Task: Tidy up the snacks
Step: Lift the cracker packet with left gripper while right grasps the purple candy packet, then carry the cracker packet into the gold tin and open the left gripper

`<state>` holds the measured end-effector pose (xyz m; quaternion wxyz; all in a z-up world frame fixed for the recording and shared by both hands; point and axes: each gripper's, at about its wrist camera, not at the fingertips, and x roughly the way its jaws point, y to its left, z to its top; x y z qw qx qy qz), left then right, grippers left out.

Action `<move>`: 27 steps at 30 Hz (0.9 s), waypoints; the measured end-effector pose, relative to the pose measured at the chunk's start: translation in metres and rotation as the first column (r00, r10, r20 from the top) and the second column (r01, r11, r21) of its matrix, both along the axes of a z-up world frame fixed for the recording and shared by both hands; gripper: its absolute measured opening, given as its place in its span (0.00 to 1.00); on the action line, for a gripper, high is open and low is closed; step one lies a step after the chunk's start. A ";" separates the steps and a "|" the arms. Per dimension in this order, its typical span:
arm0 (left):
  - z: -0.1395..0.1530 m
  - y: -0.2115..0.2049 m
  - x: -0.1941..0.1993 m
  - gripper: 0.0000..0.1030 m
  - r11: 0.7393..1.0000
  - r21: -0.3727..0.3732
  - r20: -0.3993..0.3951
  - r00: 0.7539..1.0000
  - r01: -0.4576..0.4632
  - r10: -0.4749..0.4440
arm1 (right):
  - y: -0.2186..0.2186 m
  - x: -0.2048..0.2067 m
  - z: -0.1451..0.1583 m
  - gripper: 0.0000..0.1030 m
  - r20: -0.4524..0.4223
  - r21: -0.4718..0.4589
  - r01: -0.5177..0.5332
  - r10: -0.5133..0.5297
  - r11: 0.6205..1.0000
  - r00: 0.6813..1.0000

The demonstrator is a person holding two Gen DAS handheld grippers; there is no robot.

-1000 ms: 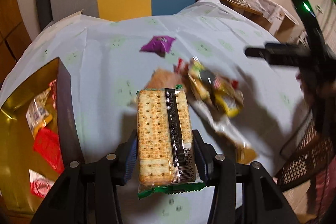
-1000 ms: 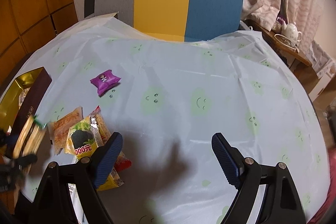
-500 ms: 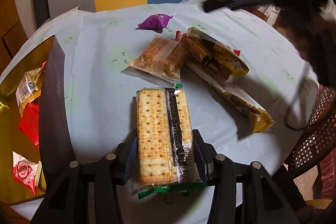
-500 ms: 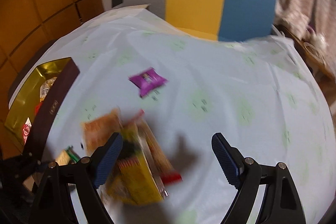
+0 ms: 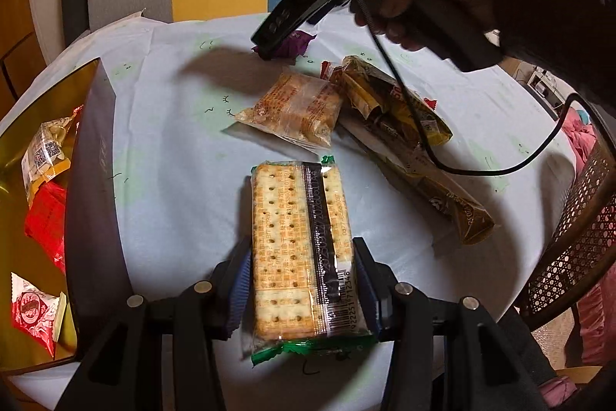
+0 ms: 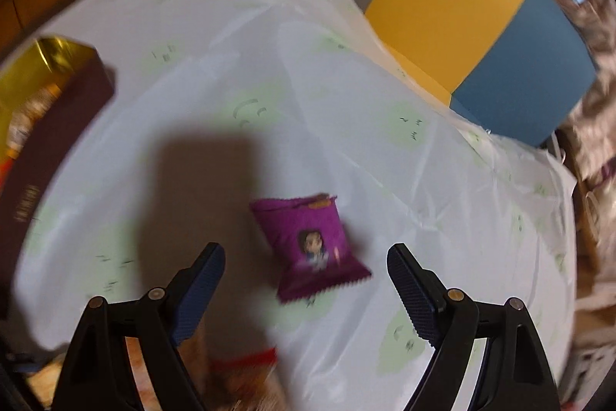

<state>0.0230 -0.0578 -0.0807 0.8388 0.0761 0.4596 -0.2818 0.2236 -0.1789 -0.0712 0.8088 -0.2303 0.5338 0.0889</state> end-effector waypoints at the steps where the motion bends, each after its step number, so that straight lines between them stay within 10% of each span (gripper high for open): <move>1: 0.000 0.001 0.000 0.48 1.000 -0.002 -0.001 1.000 0.000 0.000 | 0.001 0.003 -0.005 0.62 -0.015 -0.009 0.002 -0.002 1.000 1.000; 2: -0.001 -0.001 0.001 0.48 1.000 -0.002 -0.001 1.000 0.000 0.000 | 0.001 0.007 -0.011 0.40 -0.047 -0.015 0.006 -0.007 1.000 0.999; 27: 0.024 0.003 0.000 0.47 0.998 -0.055 -0.014 1.000 -0.021 0.020 | -0.138 -0.136 -0.002 0.39 -0.072 0.084 0.387 -0.382 0.918 0.921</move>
